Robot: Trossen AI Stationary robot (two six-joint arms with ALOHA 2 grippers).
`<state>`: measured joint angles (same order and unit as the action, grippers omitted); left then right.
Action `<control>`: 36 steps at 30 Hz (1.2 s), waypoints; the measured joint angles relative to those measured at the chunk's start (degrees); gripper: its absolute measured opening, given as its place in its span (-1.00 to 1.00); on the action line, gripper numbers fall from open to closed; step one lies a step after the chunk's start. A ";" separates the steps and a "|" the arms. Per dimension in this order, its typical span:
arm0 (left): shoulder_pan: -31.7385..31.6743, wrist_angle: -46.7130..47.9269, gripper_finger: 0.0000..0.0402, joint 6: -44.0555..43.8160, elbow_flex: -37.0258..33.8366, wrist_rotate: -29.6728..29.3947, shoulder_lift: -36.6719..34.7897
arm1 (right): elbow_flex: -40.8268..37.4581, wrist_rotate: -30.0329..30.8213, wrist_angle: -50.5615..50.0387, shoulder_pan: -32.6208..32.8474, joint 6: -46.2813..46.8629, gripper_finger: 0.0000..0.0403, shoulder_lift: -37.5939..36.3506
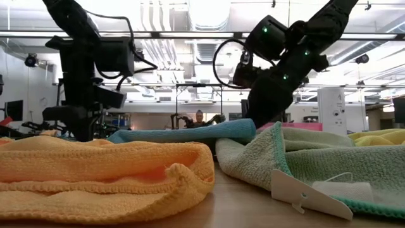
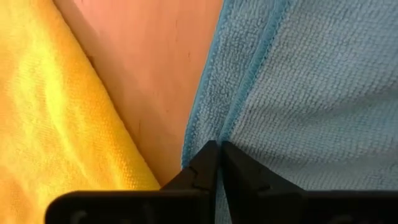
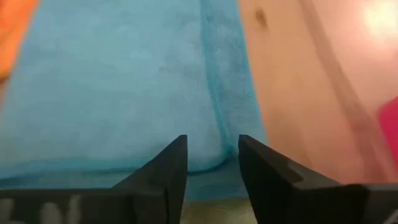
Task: Fold microfiber towels
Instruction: Fold the blue microfiber cloth
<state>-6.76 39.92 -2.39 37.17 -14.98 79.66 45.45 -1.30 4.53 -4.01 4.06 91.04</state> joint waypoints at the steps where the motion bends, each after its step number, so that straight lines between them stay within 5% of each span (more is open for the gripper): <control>1: 0.00 0.12 -0.99 0.00 0.06 0.00 -0.08 | 0.00 0.24 0.09 0.00 -0.47 -0.32 0.01; 12: 0.02 0.07 -1.00 -0.01 0.33 0.00 -0.15 | 0.02 0.35 -1.26 0.18 -2.68 -0.91 -0.17; 26: 0.02 0.61 -1.00 0.22 3.57 -0.40 -0.48 | 0.02 5.90 -3.93 2.54 -7.74 -0.96 -8.43; 36: 0.02 4.08 -1.00 -0.20 4.48 -6.97 -2.47 | 0.02 11.49 -7.69 2.51 -8.15 -0.96 -9.28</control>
<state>-6.74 44.01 -2.59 41.65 -21.96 77.19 45.47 10.20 -3.16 -1.50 -4.09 81.76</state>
